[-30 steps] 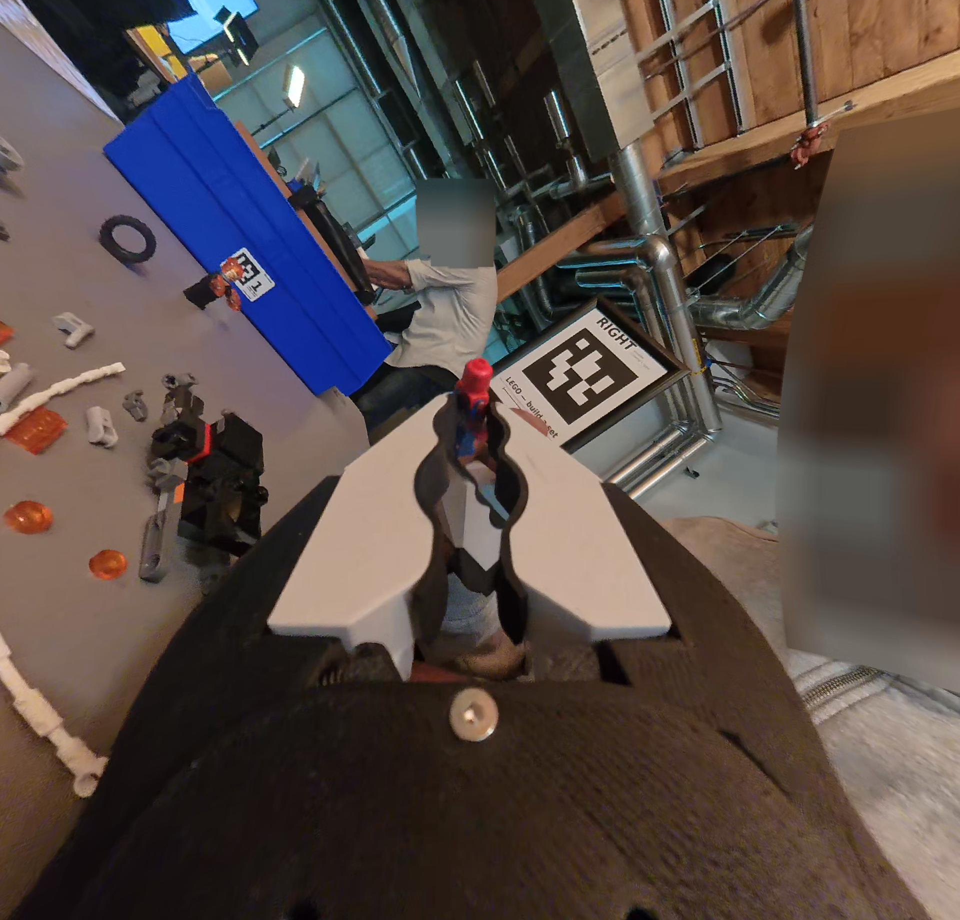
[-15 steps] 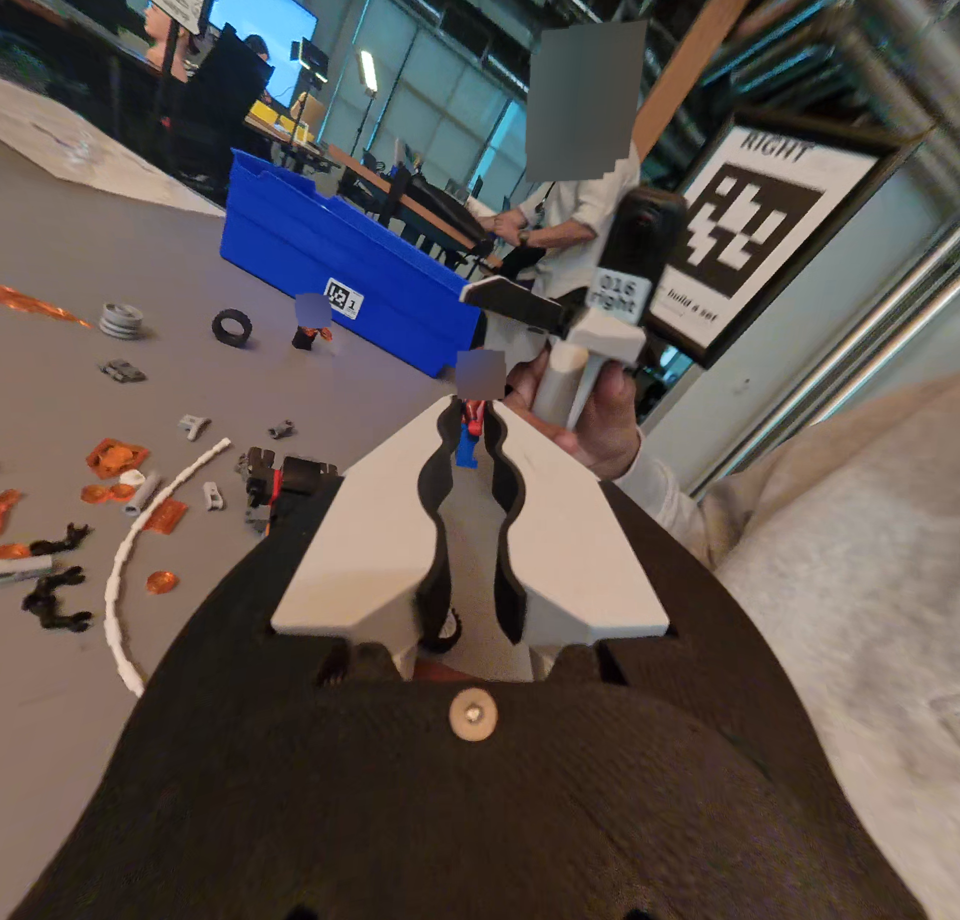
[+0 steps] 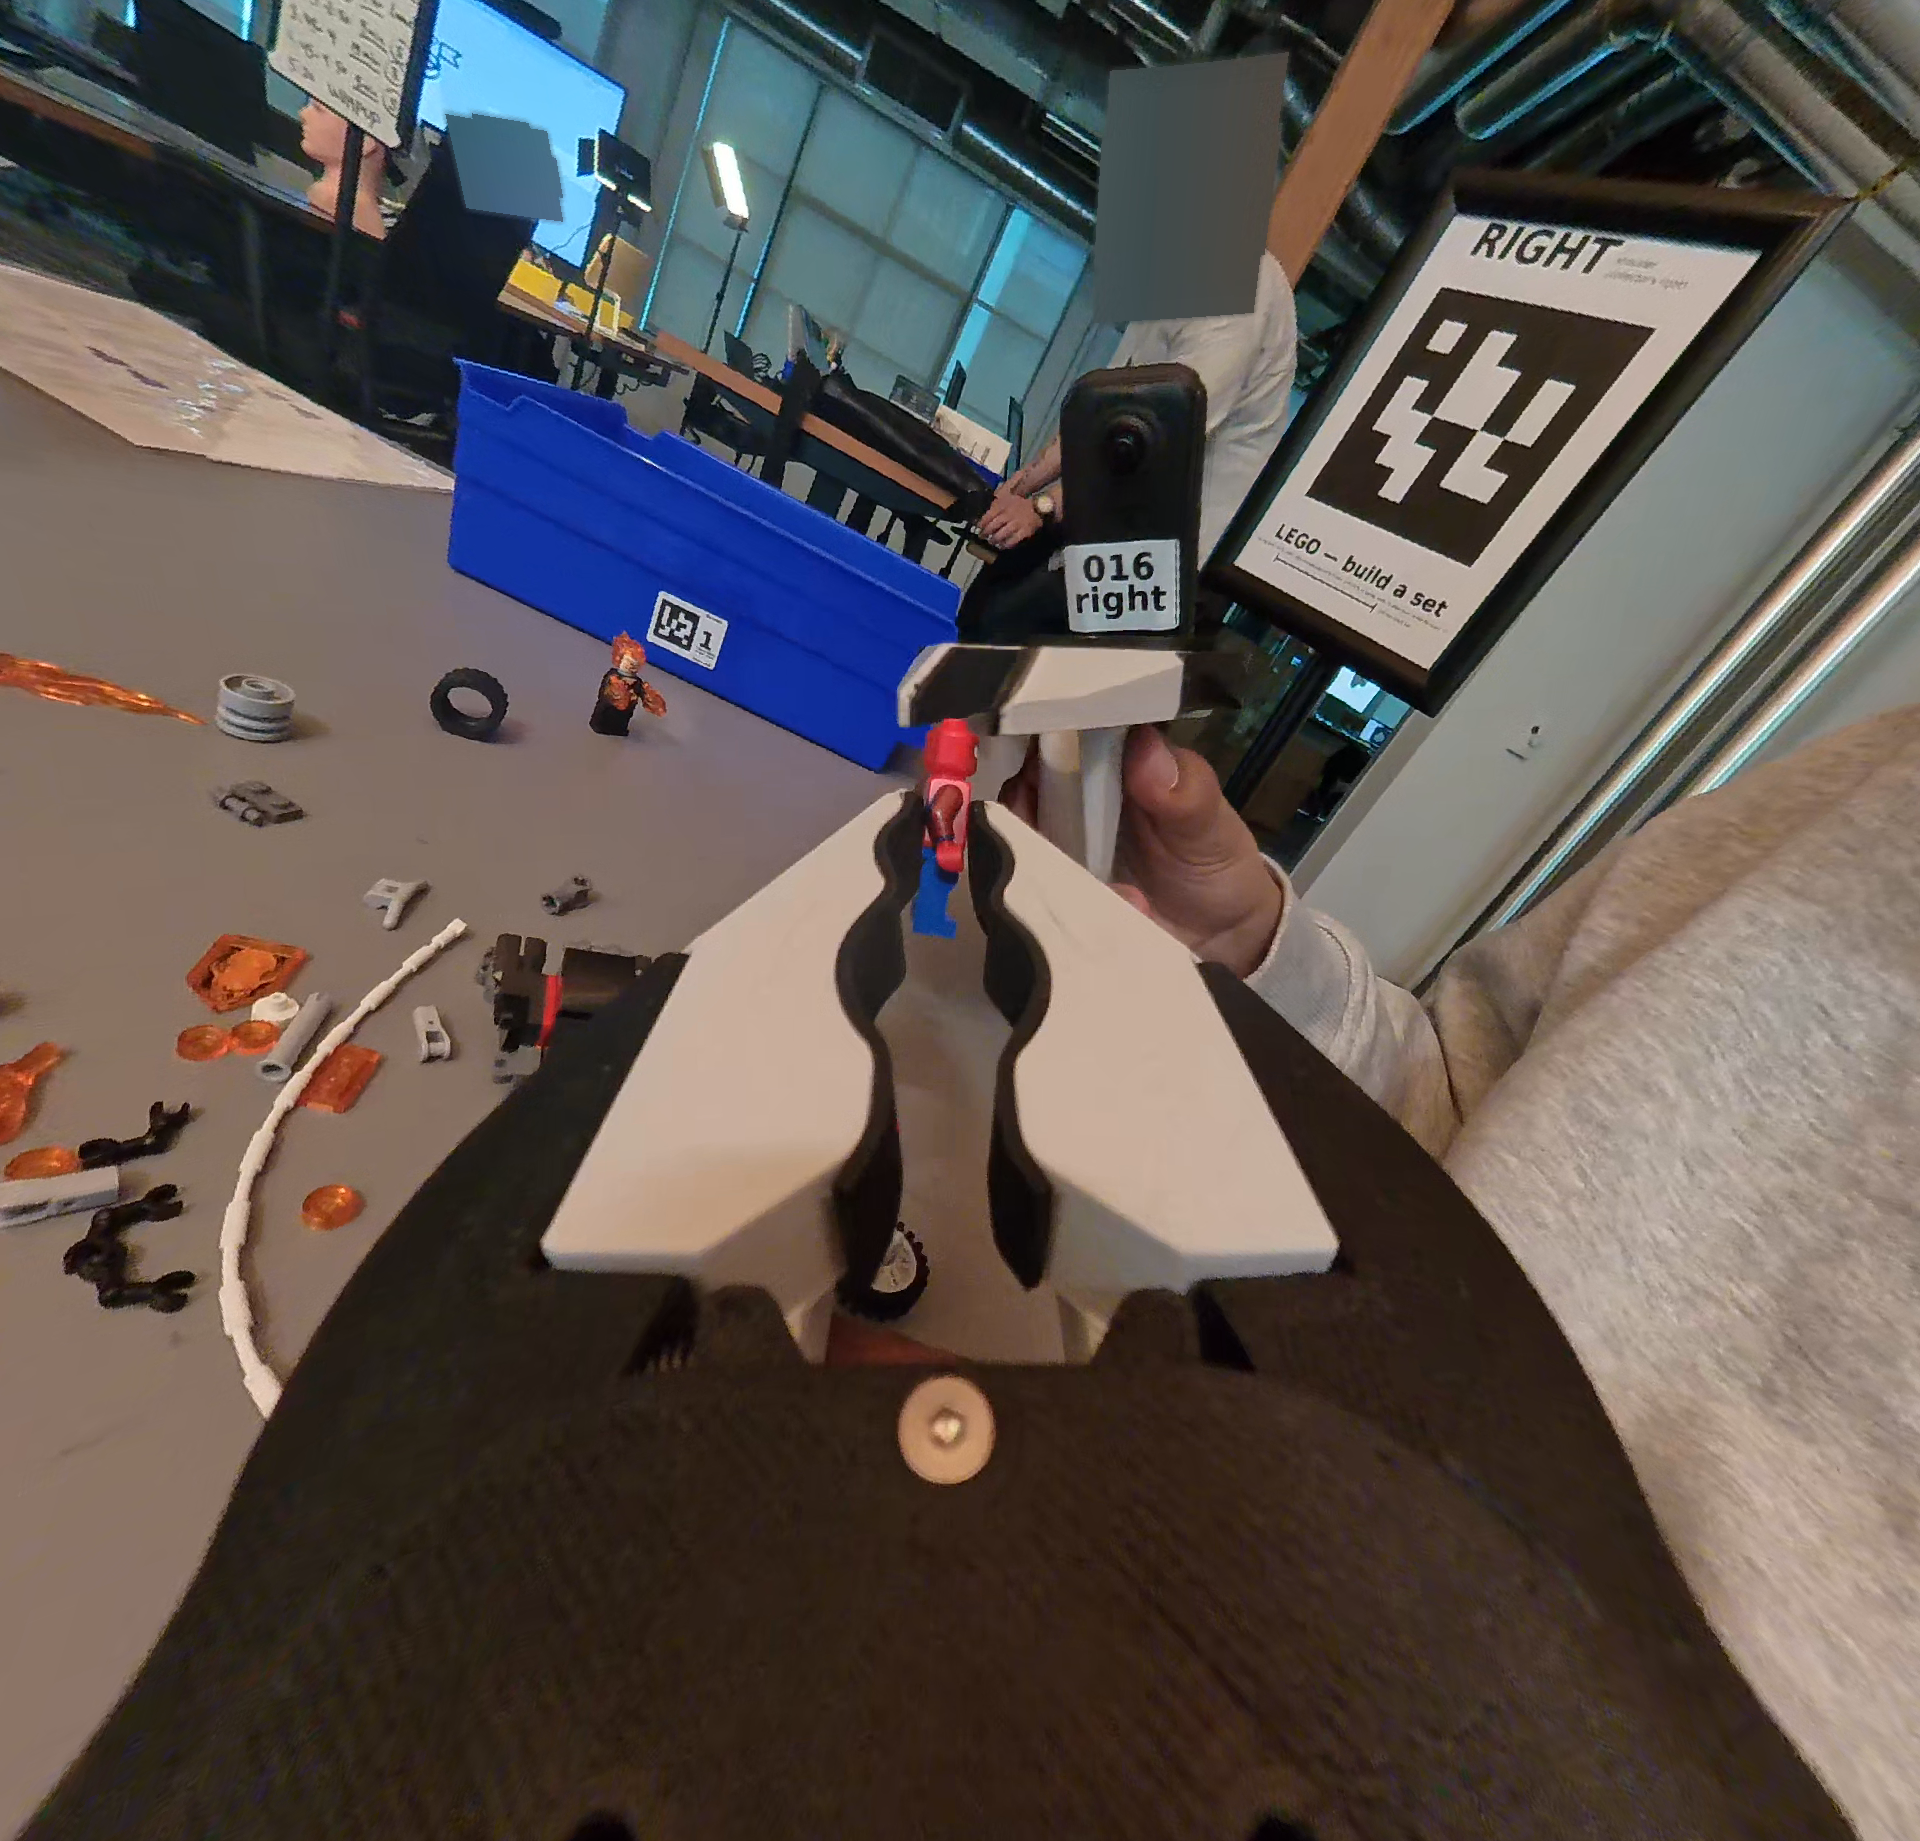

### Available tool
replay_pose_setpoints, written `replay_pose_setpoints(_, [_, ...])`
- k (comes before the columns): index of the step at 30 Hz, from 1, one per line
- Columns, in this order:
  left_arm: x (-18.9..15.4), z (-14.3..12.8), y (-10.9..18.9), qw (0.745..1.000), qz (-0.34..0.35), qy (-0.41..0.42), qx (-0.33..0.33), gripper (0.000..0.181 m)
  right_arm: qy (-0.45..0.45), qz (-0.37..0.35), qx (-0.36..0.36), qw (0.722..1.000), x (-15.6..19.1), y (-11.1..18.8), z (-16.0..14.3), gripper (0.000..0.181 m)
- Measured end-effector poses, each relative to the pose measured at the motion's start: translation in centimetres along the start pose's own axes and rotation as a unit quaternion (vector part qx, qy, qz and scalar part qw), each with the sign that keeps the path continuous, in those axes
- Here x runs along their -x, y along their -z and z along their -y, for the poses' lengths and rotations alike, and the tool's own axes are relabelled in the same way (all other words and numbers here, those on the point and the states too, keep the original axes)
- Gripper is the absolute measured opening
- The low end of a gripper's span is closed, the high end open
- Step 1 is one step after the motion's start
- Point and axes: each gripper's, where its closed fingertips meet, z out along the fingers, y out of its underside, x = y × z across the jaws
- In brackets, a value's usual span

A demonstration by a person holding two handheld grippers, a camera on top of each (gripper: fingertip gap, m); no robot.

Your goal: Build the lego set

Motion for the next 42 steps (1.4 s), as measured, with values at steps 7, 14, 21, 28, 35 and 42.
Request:
replay_pose_setpoints(7, [0.0, 0.1, 0.0, 1.000, -0.002, 0.006, -0.004, 0.005, 0.020, -0.008, 0.016, 1.000, -0.1, -0.2, -0.5, 0.007])
replay_pose_setpoints(14, [0.3, 0.2, 0.2, 1.000, -0.005, 0.023, -0.014, 0.020, 0.062, -0.139, -0.007, 0.988, -4.7, 4.9, 2.3, 0.007])
replay_pose_setpoints(21, [-0.1, -0.4, 0.0, 1.000, -0.011, 0.013, 0.002, 0.021, 0.088, -0.478, -0.015, 0.874, -16.9, 16.9, 3.1, 0.007])
replay_pose_setpoints(28, [-0.4, -0.1, 1.0, 1.000, -0.007, 0.009, -0.013, 0.021, 0.084, -0.534, 0.024, 0.841, -20.2, 18.7, 2.2, 0.007])
replay_pose_setpoints(35, [-0.2, 0.4, 1.9, 1.000, 0.002, 0.010, -0.028, 0.021, 0.054, -0.532, 0.034, 0.844, -21.2, 18.7, 1.5, 0.008])
replay_pose_setpoints(42, [0.0, 0.2, 1.8, 1.000, 0.007, 0.008, -0.022, 0.016, 0.040, -0.533, 0.085, 0.841, -21.5, 18.4, -0.1, 0.008])
